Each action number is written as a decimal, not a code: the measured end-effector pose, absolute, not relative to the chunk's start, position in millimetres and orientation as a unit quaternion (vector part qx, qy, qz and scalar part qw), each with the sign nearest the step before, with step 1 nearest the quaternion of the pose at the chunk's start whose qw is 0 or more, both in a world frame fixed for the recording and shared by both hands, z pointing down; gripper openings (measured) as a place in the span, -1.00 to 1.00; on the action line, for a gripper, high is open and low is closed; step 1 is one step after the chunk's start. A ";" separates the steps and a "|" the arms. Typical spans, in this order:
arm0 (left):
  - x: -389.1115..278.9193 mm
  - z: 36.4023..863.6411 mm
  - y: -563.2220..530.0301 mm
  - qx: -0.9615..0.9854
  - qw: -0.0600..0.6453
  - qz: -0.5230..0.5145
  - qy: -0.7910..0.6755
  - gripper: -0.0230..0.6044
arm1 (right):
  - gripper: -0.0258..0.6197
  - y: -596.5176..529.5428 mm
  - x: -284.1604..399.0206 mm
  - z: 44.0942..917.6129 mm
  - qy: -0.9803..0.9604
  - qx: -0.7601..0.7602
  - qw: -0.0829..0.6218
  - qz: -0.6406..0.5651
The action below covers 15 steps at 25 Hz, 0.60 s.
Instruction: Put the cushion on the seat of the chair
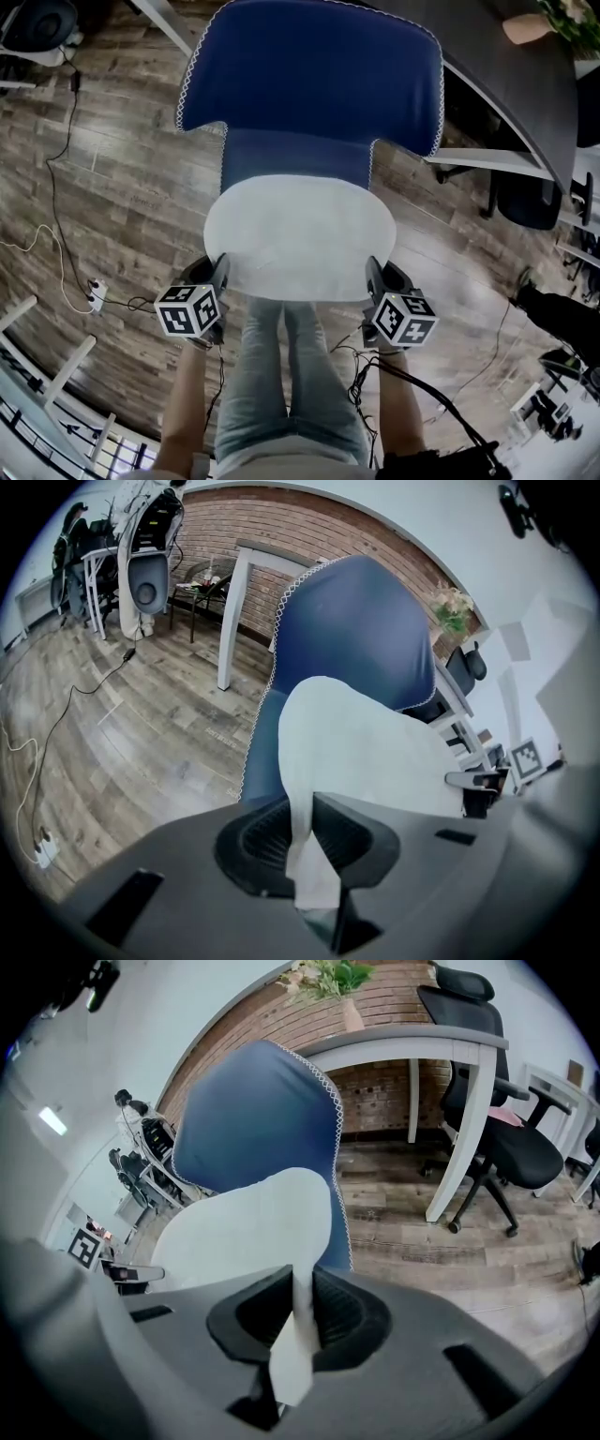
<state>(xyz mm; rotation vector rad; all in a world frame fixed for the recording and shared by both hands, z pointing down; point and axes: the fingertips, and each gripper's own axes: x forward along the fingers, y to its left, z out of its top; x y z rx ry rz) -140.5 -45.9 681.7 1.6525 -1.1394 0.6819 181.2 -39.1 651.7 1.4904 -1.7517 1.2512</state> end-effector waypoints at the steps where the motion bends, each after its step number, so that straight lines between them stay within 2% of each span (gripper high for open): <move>1: -139.9 683.3 -48.2 0.681 0.488 0.281 -0.468 -0.78 | -0.77 -40.4 181.9 653.5 -0.646 0.551 0.259 0.461; 15: -138.6 718.7 -78.7 0.686 0.481 0.292 -0.462 -0.78 | -0.77 -63.3 182.3 692.4 -0.639 0.559 0.258 0.461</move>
